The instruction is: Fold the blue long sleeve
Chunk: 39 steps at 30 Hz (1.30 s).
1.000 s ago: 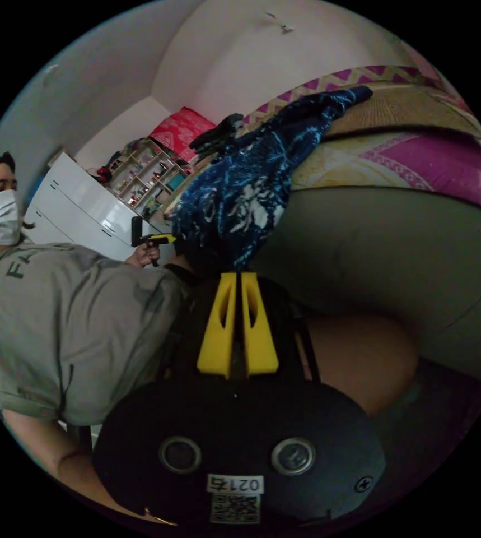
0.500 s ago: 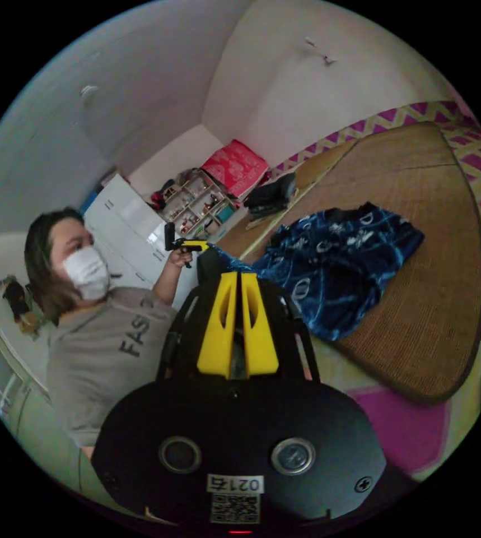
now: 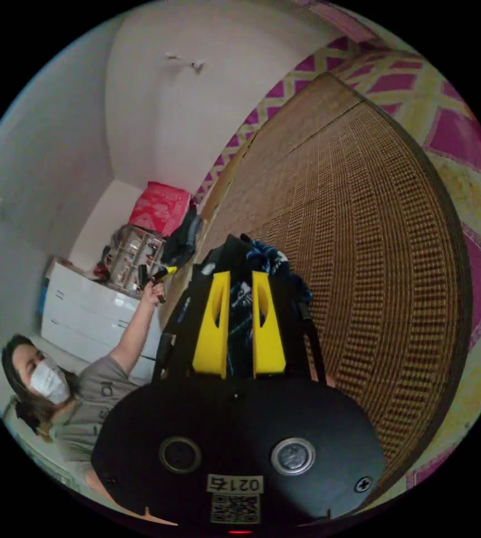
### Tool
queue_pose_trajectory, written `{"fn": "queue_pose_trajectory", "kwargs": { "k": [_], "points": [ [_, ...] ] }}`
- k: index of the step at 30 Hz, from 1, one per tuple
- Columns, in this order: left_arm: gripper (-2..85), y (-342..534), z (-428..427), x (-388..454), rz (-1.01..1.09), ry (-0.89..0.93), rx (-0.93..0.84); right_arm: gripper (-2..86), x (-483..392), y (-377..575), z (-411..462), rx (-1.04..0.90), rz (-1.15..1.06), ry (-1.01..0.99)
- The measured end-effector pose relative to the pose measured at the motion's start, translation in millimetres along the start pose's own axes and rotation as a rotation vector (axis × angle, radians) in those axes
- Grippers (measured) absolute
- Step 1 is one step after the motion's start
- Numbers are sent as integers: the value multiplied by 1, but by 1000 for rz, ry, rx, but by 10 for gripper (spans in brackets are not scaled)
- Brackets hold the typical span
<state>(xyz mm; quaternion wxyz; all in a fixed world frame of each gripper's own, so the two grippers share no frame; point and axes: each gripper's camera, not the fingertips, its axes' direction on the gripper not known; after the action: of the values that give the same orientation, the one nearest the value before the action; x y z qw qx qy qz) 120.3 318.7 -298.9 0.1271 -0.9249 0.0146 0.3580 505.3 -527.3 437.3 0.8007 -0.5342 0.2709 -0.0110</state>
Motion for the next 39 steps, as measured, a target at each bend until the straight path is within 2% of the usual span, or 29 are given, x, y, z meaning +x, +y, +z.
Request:
{"fn": "queue_pose_trajectory", "kwargs": {
  "k": [3,5,7,11,13,17,20,21,23,25,28,30,33,36,37,39],
  "points": [
    [65,2,38,42,202,-20,-53,81,-53,13,45,-94,-175,147],
    [69,-4,66,72,336,-97,-78,88,-93,15,81,-135,-323,263],
    [77,-16,104,109,538,-277,-77,92,-147,20,134,-155,-572,518],
    [108,-43,155,137,741,-323,-84,104,-197,22,216,-299,-843,638],
    [125,-64,186,139,827,-304,-143,107,-219,24,260,-402,-975,665],
    [121,-87,229,131,897,-254,-231,88,-228,29,319,-583,-1098,734],
    [44,-102,267,121,876,-289,-291,27,-214,27,361,-689,-1095,842],
    [18,-106,283,118,866,-366,-328,8,-212,22,369,-699,-1066,838],
    [-1,-111,300,113,870,-473,-364,0,-214,7,370,-608,-997,895],
    [-7,-127,293,109,779,-501,-242,-5,-220,-13,355,-486,-914,864],
    [-9,-151,271,96,567,-466,-17,-6,-214,-33,348,-416,-805,847],
    [-9,-159,275,88,505,-457,10,-7,-208,-37,357,-403,-784,911],
    [-10,-165,301,81,468,-550,-20,-7,-197,-44,376,-378,-705,912],
    [-10,-168,334,72,446,-567,-134,-7,-179,-49,404,-407,-609,944],
    [-10,-168,344,68,419,-678,-178,-6,-174,-49,413,-420,-587,980],
    [-10,-168,346,58,357,-826,-158,-6,-167,-49,421,-434,-561,1022]
  ]
}}
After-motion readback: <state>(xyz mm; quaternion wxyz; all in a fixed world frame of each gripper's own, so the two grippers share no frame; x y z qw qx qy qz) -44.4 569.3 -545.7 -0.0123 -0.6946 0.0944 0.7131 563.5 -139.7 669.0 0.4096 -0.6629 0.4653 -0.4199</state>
